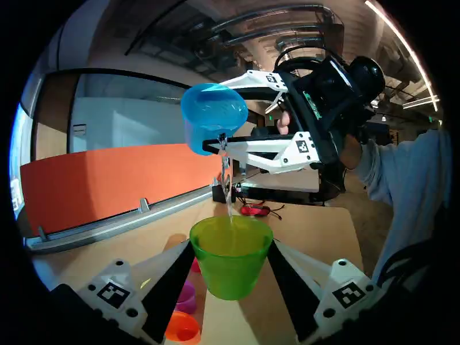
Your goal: Pour water
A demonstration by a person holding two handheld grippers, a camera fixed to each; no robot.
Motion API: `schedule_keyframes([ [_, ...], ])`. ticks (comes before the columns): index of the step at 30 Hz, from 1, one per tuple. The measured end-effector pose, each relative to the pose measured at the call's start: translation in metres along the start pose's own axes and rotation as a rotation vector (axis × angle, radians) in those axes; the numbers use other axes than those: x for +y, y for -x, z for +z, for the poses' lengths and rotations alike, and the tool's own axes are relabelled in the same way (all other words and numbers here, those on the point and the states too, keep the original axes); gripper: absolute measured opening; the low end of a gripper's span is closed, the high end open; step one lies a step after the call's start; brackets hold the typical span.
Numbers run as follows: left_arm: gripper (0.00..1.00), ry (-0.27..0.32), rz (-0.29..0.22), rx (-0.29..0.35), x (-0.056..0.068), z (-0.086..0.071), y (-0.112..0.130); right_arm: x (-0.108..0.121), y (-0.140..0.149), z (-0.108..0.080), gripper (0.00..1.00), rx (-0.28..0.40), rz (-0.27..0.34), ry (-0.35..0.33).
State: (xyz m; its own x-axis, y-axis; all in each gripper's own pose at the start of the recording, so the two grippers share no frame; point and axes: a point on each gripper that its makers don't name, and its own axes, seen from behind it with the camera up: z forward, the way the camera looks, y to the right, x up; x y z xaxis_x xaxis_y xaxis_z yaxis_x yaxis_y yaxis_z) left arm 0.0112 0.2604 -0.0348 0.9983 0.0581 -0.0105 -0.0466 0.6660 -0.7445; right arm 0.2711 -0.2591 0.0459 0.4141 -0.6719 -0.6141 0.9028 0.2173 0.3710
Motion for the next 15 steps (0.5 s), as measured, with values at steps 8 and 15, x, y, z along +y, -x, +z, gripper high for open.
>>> schedule_keyframes([
  [8, 0.86, 0.0, -0.002, -0.001, -0.001, 0.001, 0.001, 0.007, 0.001, 0.001, 0.89, -0.003, -0.044, 0.012],
  [15, 0.86, -0.001, -0.002, -0.002, -0.002, 0.001, 0.0, 0.011, -0.002, 0.003, 0.89, -0.002, -0.079, 0.021],
])
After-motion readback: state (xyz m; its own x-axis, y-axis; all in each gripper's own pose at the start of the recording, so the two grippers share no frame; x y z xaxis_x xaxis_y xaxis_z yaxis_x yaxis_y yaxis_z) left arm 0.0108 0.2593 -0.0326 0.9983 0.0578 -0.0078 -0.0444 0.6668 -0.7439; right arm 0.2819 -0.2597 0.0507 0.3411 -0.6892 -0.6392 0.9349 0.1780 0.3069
